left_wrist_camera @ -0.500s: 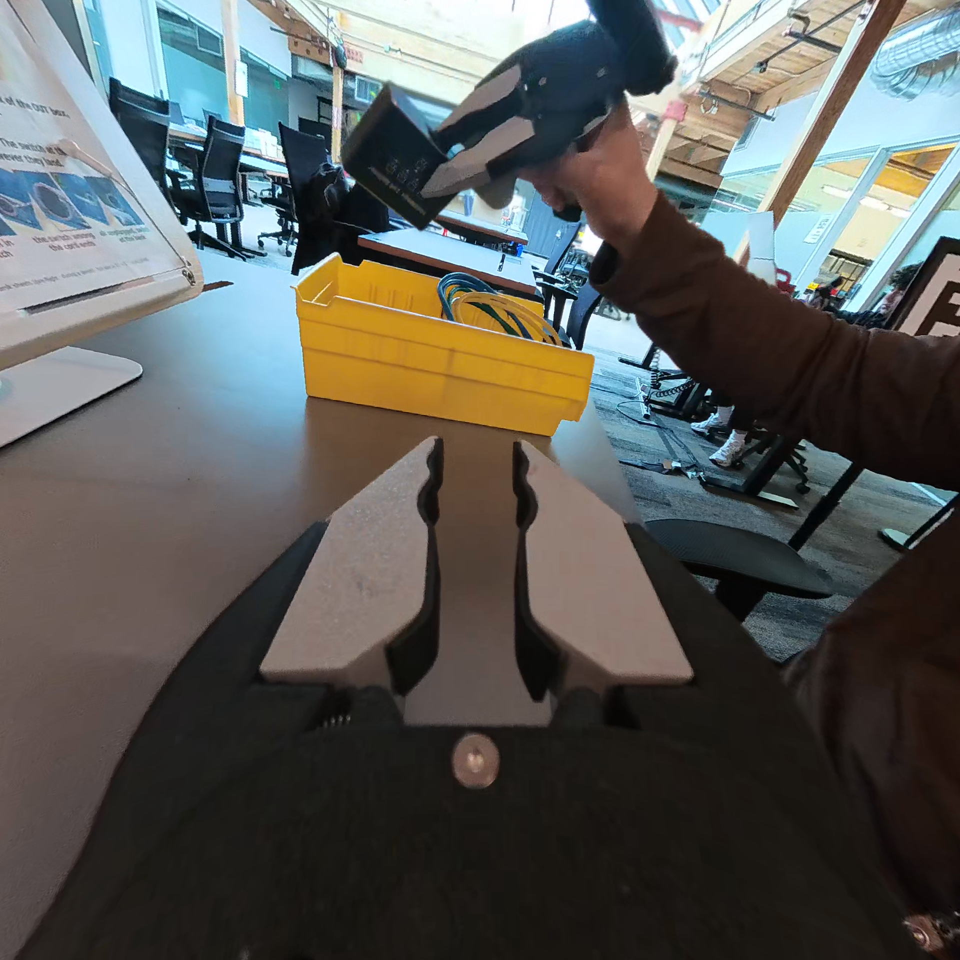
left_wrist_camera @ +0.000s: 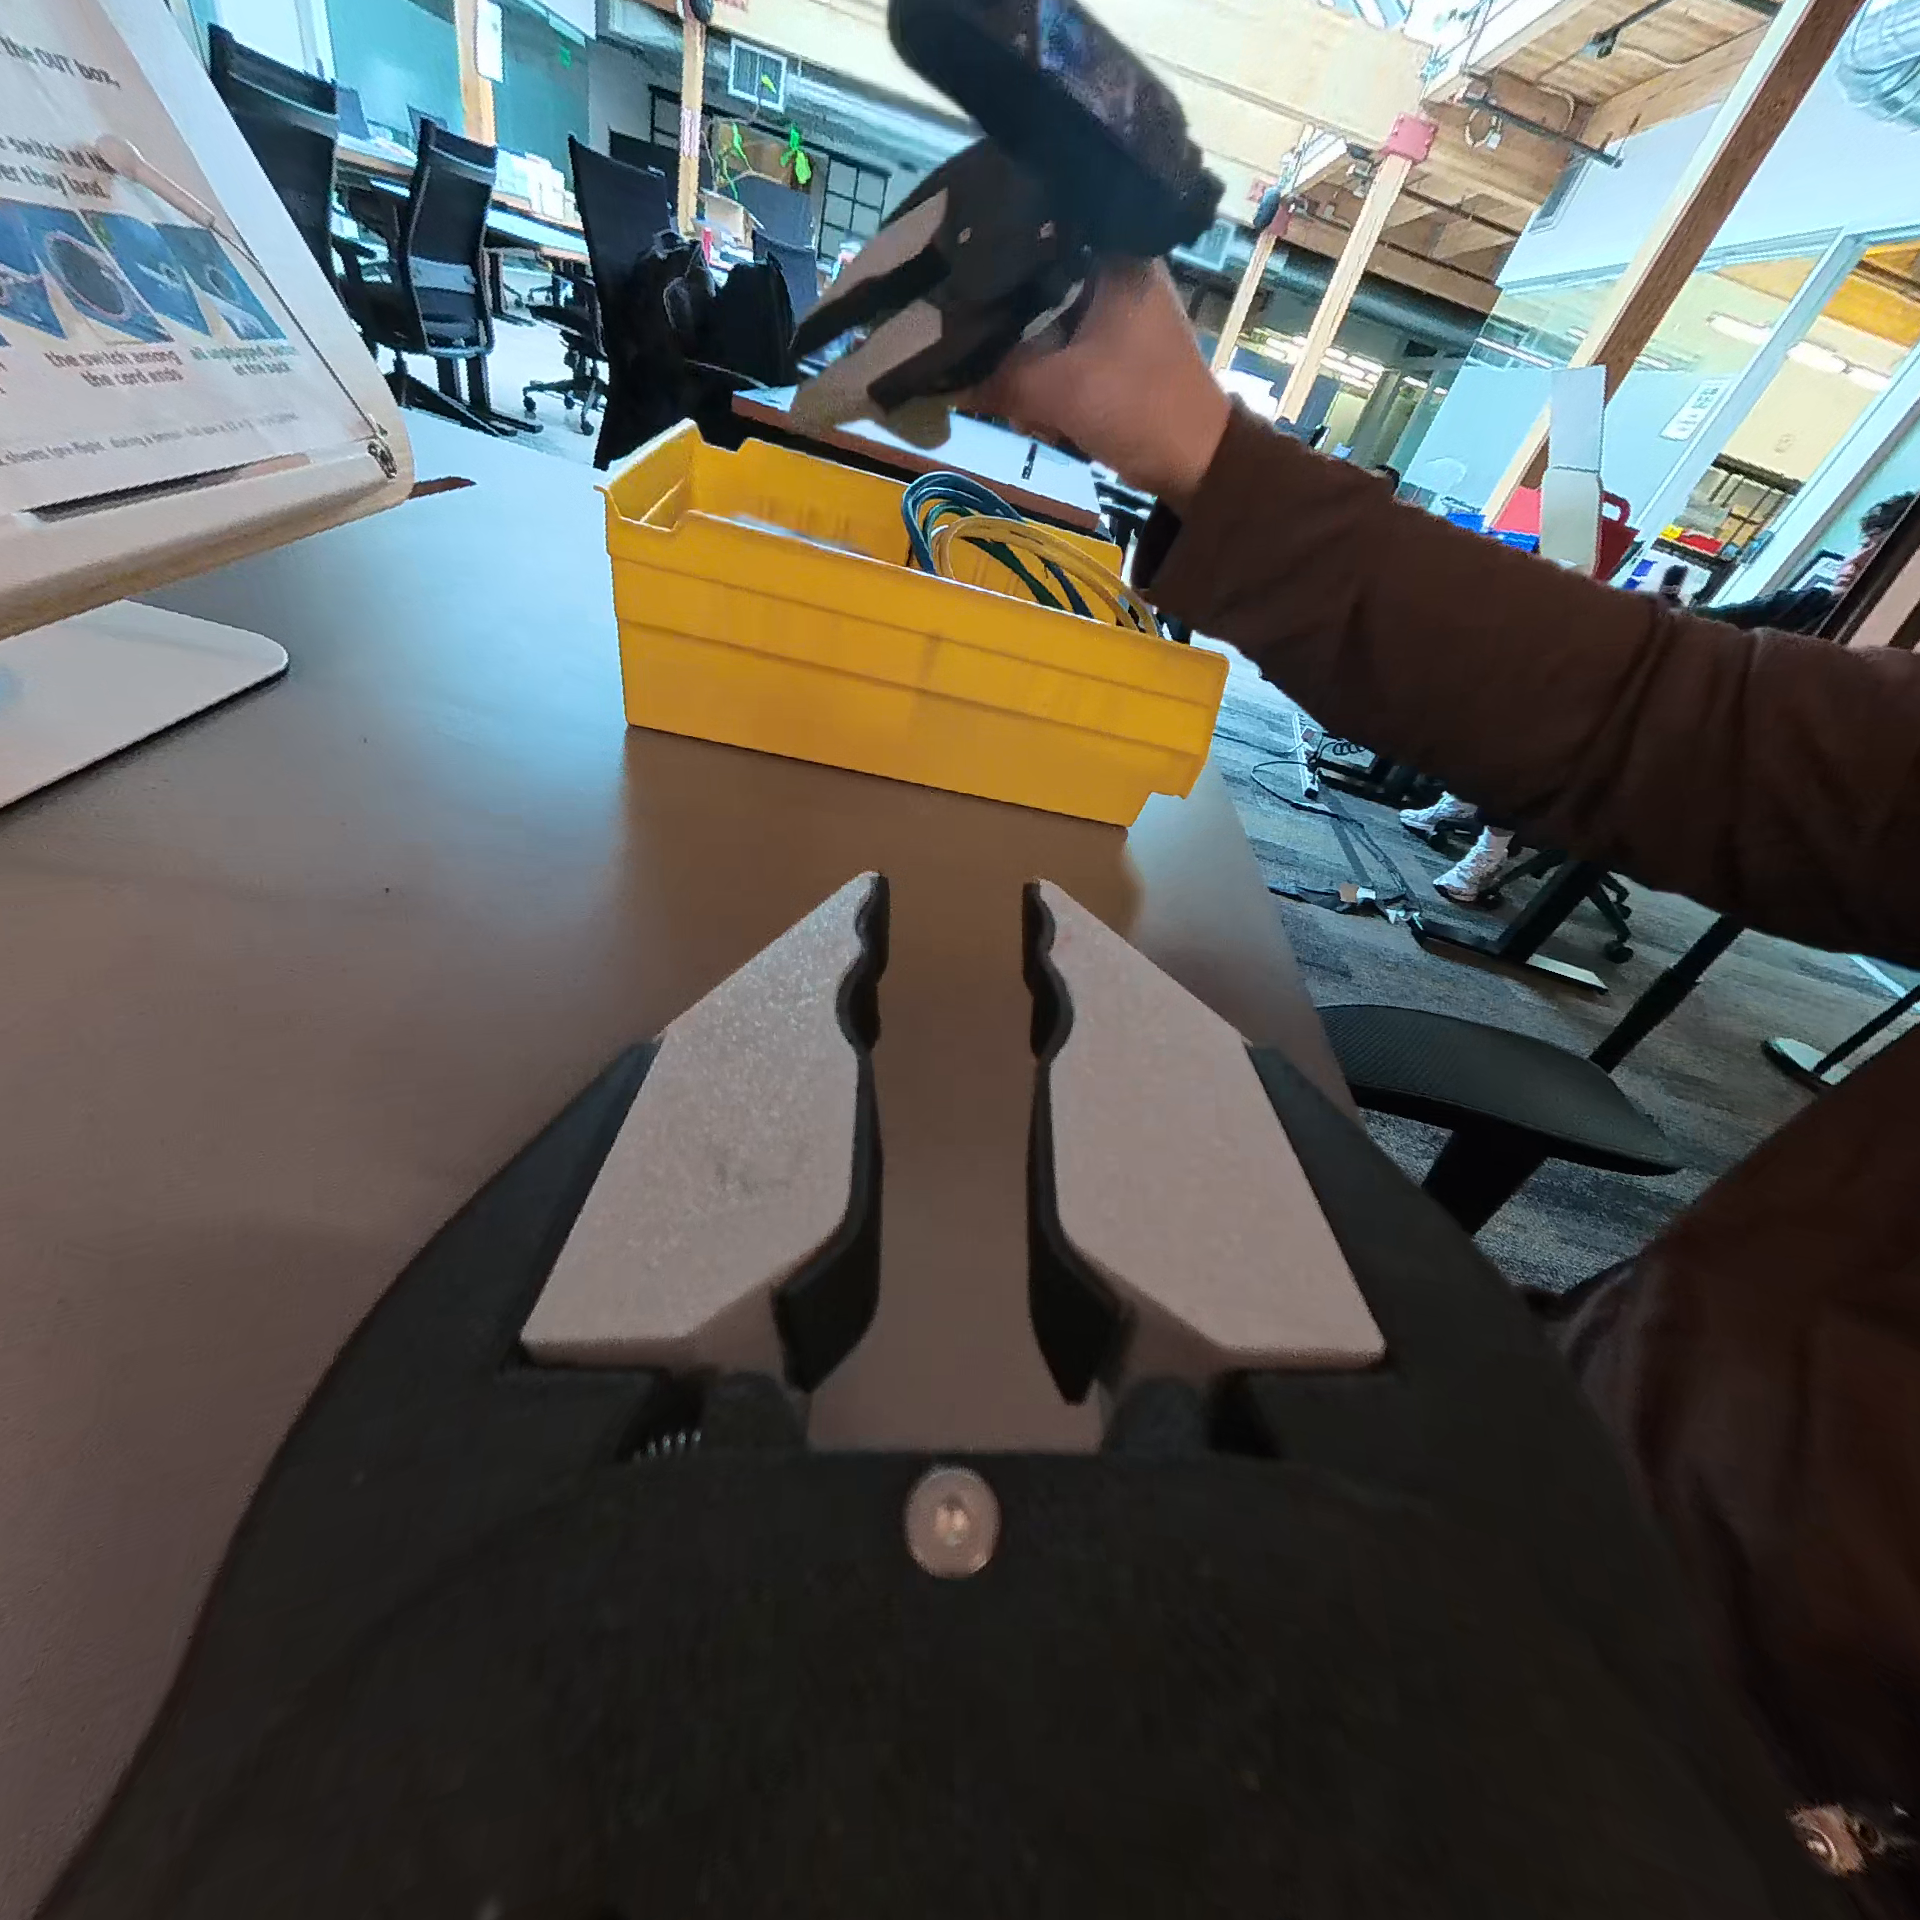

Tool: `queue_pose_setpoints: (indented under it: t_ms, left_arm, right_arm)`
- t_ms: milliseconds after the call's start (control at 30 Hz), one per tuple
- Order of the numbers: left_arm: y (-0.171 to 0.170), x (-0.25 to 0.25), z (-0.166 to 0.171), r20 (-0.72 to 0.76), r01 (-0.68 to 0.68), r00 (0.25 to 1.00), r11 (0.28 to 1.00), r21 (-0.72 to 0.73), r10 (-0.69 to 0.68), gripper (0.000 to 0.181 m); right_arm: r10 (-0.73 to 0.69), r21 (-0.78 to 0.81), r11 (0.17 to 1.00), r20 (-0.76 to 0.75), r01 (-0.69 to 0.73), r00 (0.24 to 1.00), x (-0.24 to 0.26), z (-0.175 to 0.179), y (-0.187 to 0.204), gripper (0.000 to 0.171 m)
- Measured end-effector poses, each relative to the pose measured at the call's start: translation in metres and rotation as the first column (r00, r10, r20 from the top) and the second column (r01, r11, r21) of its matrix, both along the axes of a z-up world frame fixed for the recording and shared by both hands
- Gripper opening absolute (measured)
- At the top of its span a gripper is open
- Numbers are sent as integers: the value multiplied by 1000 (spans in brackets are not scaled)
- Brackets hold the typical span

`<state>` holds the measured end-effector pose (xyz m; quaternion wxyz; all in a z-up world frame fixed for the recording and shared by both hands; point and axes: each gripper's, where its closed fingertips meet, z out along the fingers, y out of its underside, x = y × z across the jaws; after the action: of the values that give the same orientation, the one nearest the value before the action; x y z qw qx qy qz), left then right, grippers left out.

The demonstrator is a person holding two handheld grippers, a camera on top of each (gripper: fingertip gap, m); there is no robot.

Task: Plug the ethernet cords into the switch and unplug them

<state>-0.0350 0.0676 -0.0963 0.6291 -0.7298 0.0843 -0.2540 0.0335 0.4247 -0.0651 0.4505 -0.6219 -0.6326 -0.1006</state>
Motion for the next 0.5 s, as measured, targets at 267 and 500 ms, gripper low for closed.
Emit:
queue_pose_setpoints:
  t_ms: [267, 500]
  left_arm:
    - [2, 3, -6, -34, 5, 999, 1000, -25, -6, 23]
    - [3, -12, -2, -49, -81, 995, 997, 13, 81, 29]
  right_arm:
    - [22, -112, 993, -159, -41, 987, 27, 30, -26, 43]
    - [201, -219, 934, -328, -282, 923, 65, 27, -103, 60]
